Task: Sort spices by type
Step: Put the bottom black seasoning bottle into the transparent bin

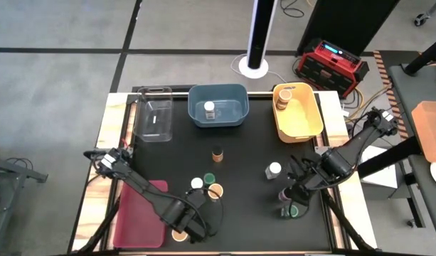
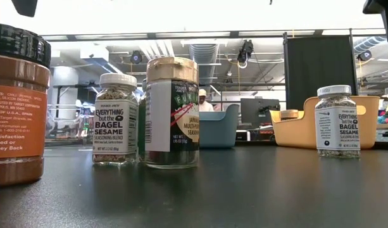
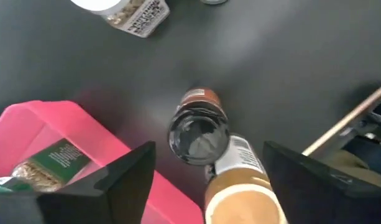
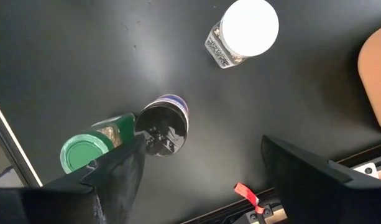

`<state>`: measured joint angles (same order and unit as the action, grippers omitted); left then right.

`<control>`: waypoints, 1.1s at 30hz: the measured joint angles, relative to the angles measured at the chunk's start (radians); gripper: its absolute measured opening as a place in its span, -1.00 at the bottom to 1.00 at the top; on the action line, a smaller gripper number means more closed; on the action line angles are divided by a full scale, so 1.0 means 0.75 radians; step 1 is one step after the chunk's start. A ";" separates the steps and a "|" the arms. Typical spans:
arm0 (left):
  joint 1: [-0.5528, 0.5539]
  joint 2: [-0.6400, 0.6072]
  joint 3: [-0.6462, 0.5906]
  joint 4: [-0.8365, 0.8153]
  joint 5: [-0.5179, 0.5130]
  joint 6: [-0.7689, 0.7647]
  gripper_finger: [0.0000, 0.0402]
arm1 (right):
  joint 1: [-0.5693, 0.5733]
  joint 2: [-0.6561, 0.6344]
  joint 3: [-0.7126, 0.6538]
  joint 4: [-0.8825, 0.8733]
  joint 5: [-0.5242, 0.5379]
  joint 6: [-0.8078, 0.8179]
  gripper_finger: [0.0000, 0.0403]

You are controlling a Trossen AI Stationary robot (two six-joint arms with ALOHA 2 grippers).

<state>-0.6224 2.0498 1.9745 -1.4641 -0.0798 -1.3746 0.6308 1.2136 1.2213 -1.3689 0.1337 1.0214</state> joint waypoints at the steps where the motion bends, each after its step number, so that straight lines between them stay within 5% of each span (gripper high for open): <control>1: -0.002 0.002 0.011 0.003 -0.003 0.000 0.47 | 0.000 0.000 0.000 0.000 0.000 0.000 0.56; 8: -0.014 0.009 -0.017 0.009 -0.010 -0.005 0.59 | 0.000 0.000 -0.001 0.008 0.024 -0.004 0.55; 33: -0.016 0.001 -0.141 0.143 0.016 0.076 0.57 | 0.000 0.000 -0.018 0.023 0.036 -0.025 0.54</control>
<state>-0.6342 2.0506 1.8687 -1.3571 -0.0681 -1.3174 0.6308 1.2133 1.2079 -1.3518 0.1604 1.0023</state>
